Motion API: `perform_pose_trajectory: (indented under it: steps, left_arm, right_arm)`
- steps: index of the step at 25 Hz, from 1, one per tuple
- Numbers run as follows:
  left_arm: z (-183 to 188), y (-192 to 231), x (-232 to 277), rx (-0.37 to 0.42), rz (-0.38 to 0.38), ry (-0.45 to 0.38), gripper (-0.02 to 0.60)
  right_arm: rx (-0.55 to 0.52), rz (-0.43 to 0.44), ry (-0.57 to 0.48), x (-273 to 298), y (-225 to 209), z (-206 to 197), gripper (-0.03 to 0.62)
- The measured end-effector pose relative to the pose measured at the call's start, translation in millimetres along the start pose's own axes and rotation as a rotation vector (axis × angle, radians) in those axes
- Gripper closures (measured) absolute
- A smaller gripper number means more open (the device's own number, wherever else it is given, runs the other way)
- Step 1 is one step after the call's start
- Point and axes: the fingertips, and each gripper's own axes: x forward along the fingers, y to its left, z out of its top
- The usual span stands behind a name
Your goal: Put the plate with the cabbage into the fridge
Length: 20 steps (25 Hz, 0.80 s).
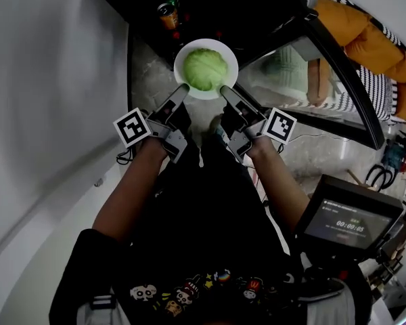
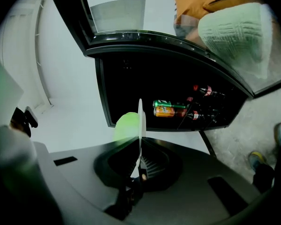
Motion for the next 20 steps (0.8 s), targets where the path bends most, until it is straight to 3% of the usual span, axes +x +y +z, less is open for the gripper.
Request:
perform_pose_trajectory:
  steps: [15,20]
  left_arm:
    - [3.5,4.5,-1.6,-0.030,0.006,-0.035,0.574]
    - [2.3,-0.4,0.1,-0.002,0.006,-0.033,0.574]
  right_arm:
    - [0.013,-0.021,-0.018,5.5,-1.1,-2.3,0.580]
    - [0.002,-0.014,-0.038,0.9,0.6,1.0,0.580]
